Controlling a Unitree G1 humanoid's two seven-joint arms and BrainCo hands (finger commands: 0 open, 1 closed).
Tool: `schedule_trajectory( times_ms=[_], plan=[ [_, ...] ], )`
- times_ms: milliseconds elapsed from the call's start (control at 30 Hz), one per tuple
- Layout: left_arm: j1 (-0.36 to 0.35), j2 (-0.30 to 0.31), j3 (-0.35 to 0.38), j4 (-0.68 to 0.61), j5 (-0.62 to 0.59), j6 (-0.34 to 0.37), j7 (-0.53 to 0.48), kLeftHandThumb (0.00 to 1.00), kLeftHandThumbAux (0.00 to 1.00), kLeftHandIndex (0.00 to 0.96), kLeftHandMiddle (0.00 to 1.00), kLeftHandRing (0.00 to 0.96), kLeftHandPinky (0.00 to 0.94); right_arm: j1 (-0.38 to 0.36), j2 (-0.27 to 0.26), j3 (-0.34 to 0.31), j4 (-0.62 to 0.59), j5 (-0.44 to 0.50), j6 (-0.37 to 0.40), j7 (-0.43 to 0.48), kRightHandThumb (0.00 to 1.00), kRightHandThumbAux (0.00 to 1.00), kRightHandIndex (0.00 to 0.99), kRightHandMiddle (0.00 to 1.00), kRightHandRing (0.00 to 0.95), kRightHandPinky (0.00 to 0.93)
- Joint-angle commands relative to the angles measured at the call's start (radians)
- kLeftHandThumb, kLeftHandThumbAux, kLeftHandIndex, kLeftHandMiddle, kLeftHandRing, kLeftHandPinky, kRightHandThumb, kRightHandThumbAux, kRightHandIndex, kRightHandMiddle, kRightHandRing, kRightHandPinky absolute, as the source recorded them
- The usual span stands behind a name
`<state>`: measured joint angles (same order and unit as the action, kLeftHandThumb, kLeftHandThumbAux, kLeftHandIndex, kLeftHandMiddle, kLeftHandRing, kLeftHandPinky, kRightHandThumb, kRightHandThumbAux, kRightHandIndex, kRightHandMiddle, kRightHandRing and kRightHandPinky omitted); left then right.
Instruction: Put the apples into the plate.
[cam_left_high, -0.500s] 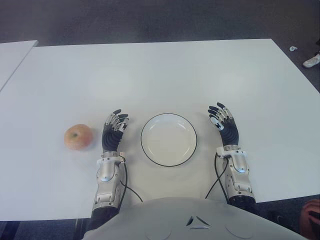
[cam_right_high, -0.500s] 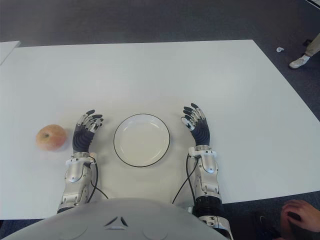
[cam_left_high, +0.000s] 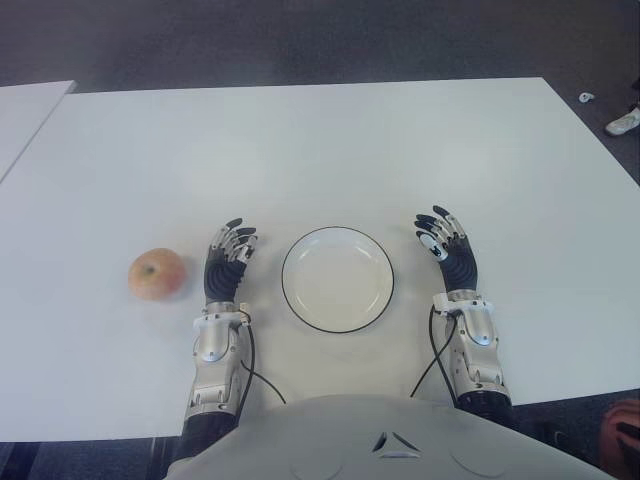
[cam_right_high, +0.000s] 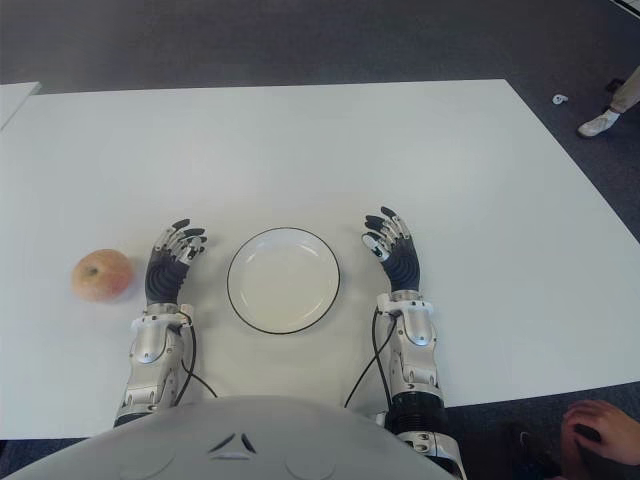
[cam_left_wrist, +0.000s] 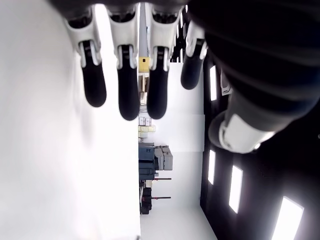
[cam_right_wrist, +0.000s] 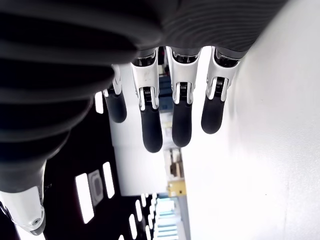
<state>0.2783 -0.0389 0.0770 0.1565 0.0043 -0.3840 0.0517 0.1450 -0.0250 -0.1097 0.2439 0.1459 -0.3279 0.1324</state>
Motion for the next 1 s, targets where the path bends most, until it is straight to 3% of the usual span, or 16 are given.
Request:
schedule_trajectory(
  times_ms=[33,367,633,1000],
  plan=[
    [-0.006,0.010,0.000,0.005,0.030,0.017,0.020,0.247,0.628,0.211,0.333,0.338,0.326,0.021,0.003,-0.002,0.049,-0.001,0.039,-0.002,0.372,0.629,0.154,0.302,0.258,0.247],
    [-0.005,0.080,-0.025,-0.016,0.236,-0.078,0.108,0.206,0.586,0.153,0.212,0.207,0.167,0.020,0.000,-0.003,0.057,-0.002,0.034,-0.001,0.356,0.625,0.146,0.295,0.251,0.247],
    [-0.012,0.174,-0.043,-0.041,0.512,-0.163,0.269,0.111,0.518,0.074,0.084,0.069,0.047,0.009,0.000,-0.007,0.077,0.010,0.033,0.010,0.365,0.624,0.156,0.307,0.261,0.261],
    [-0.094,0.282,-0.051,-0.082,0.691,-0.137,0.373,0.079,0.394,0.007,0.020,0.004,0.001,0.000,0.003,-0.005,0.094,0.002,0.028,0.008,0.371,0.622,0.153,0.300,0.254,0.241]
  ],
)
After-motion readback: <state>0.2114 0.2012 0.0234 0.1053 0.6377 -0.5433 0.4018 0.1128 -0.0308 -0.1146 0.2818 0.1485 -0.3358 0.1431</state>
